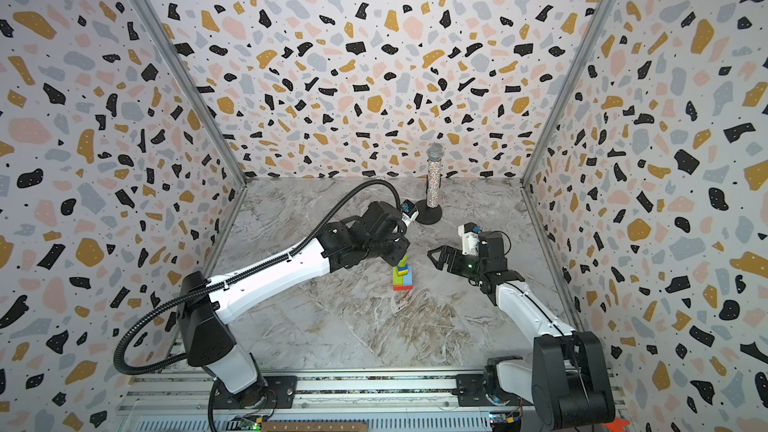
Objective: Build the wood block tower
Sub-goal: 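Carry the yellow wedge block with the left gripper over the tower, then lower the yellow wedge block with the left gripper onto the lime-green cylinder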
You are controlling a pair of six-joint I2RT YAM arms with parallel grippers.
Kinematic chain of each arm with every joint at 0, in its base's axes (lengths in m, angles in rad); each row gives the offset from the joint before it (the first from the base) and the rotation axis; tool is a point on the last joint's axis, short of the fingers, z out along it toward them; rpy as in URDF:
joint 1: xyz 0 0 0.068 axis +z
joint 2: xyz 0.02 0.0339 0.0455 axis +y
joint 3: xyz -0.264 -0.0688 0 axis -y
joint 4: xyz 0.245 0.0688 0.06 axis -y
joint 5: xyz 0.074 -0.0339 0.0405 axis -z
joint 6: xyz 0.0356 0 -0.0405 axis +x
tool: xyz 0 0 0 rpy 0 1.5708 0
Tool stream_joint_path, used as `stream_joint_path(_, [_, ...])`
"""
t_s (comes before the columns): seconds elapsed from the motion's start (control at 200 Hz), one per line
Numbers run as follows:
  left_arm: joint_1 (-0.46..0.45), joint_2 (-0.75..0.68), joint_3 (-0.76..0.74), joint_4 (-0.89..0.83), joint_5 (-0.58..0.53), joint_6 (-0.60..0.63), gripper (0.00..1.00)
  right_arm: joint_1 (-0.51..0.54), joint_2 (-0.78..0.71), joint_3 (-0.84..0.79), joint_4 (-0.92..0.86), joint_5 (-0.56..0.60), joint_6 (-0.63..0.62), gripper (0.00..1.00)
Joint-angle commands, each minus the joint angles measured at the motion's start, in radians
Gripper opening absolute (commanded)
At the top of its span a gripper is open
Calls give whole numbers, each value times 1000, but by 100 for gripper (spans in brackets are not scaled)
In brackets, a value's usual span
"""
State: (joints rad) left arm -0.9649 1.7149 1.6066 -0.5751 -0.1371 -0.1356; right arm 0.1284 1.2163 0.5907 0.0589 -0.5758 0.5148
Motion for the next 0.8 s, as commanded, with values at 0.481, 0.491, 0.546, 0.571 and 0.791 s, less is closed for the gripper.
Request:
stream_joint_path(0.481, [-26,99,122,-139,-50,68,27,-1,9,-19,66,-39,10,99])
stream_joint_path(0.491, [-26,101,123,-140,-49,67,27,0,10,-20,67,-39,10,99])
stream_joint_path(0.546, [-26,109,132,-144,-42,67,27,-1,11,-21,71,-42,11,99])
stream_joint_path(0.571, [-26,113,136,-144,-42,64,27,-1,12,-21,71,-45,11,99])
stream_joint_path(0.791, [-3,122,138,-129,-13,44,28,-1,16,-28,83,-59,16,99])
